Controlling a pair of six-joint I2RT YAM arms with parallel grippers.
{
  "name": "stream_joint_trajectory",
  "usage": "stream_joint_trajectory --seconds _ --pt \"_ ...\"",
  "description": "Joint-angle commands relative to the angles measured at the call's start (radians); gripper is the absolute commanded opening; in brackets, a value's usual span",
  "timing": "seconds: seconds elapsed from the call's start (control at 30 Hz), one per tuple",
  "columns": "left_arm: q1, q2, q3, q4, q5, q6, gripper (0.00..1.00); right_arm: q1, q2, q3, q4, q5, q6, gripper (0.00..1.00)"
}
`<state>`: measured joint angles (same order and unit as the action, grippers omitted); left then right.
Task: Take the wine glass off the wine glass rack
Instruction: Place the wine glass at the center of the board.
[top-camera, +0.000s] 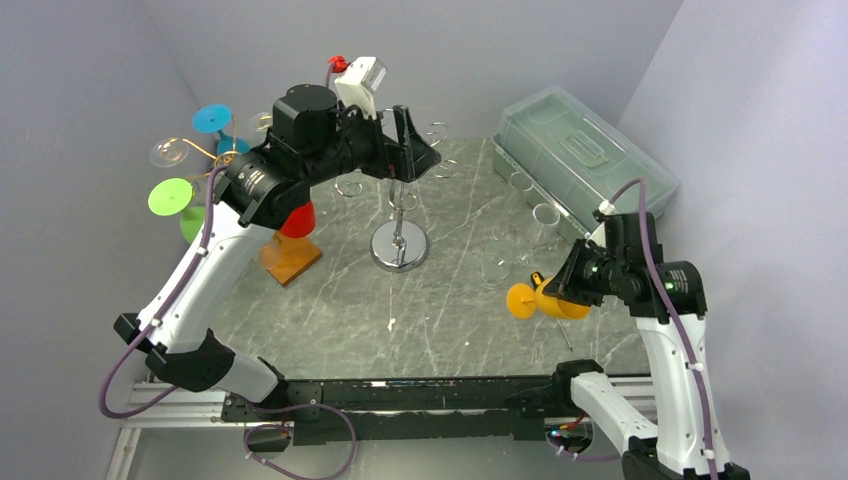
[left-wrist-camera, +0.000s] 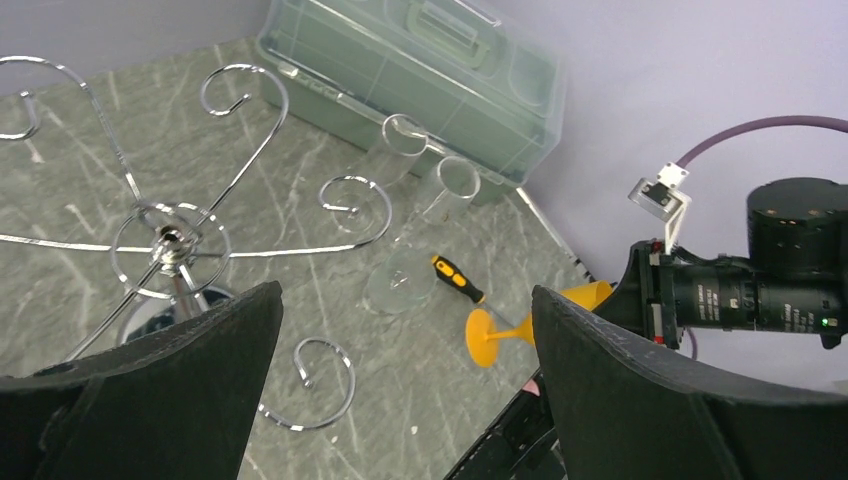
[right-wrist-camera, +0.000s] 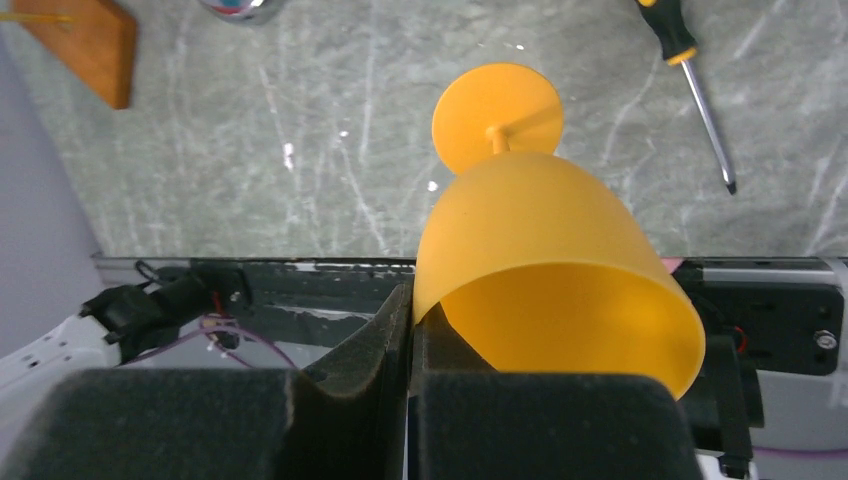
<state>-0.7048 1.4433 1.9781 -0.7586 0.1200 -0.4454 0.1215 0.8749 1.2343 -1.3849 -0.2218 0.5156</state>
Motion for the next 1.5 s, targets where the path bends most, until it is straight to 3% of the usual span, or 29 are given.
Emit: stream_joint_trajectory --seconds 0.0,0.1,0.17,0.7,1.07,1.47 --pt "-0.007 -0.072 -0.015 -0.028 -0.089 0.064 0.99 0.104 0.038 -0.048 0.061 0.124 0.045 0.00" --pt "-0.007 -0.089 -0.023 -0.055 -0.117 0.094 0.99 0.282 0.091 -0.051 0.087 0.261 0.144 0.00" --pt "-0.007 -0.101 -0.030 -0.070 -0.149 0.109 0.99 0.322 0.137 -0.044 0.095 0.328 0.155 0.00" --pt "-0.007 -0.164 -0.085 -0.083 -0.209 0.142 0.99 0.384 0.341 -0.078 0.275 0.377 0.121 0.00" --pt "-0.007 -0.148 -0.081 -0.093 -0.223 0.149 0.99 0.398 0.343 -0.044 0.239 0.383 0.107 0.40" --pt "-0.007 -0.119 -0.044 -0.110 -0.255 0.160 0.99 0.400 0.263 0.078 0.153 0.428 0.114 0.67"
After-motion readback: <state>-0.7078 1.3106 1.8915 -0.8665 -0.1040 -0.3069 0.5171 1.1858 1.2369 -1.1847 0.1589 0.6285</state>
